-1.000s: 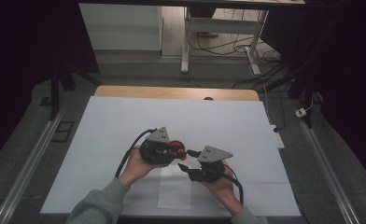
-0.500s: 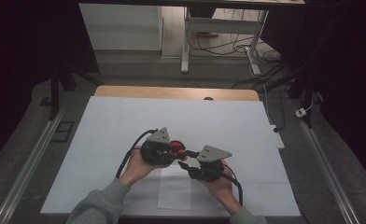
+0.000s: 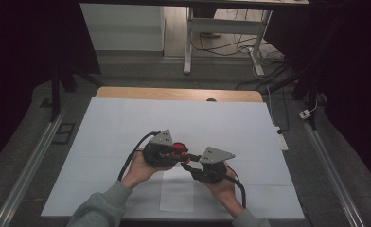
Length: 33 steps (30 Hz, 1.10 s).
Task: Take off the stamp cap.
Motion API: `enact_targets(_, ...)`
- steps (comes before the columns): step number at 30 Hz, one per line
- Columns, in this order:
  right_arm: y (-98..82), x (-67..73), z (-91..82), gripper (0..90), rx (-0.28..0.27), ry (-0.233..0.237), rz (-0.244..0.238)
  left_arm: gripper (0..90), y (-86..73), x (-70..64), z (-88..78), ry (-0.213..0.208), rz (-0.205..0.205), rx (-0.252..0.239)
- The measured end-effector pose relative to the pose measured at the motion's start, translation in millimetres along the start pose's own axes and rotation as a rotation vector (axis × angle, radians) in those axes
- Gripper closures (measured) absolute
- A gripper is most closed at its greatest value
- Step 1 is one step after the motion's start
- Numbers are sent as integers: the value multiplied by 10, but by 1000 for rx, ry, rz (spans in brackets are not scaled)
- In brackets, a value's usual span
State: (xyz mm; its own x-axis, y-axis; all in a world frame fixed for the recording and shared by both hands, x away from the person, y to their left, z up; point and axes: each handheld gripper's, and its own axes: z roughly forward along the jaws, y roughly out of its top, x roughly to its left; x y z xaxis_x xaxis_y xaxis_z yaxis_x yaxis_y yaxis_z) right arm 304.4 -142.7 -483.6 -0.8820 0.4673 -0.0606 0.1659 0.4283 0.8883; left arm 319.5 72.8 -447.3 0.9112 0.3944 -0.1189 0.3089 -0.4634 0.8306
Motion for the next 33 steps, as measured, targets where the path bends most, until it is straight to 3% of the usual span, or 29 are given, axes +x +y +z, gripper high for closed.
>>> enact_targets(33,-9,13,-4,639,0,-13,-5,724,-3,0,7,-1,0,1)
